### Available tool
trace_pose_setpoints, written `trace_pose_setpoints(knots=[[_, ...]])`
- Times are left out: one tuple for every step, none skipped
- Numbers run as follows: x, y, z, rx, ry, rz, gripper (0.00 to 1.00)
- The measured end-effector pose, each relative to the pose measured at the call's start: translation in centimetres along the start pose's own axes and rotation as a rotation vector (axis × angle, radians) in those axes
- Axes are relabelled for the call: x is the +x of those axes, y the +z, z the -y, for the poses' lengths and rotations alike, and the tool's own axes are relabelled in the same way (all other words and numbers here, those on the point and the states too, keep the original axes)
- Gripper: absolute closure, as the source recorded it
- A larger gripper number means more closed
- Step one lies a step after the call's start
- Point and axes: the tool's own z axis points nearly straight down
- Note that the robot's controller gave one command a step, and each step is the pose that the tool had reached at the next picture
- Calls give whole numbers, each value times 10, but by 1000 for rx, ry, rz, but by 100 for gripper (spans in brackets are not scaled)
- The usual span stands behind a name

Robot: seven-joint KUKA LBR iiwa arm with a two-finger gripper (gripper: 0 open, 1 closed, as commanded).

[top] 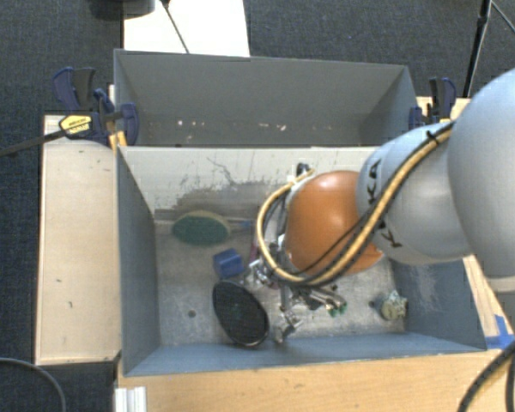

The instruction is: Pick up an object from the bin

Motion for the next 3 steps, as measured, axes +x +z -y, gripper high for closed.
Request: trace_pose_setpoints(knots=[[13, -5, 13, 3, -141, 2, 0], [33, 0, 104, -1, -244, -1, 0], [5, -1, 22, -4, -361, -7, 0]])
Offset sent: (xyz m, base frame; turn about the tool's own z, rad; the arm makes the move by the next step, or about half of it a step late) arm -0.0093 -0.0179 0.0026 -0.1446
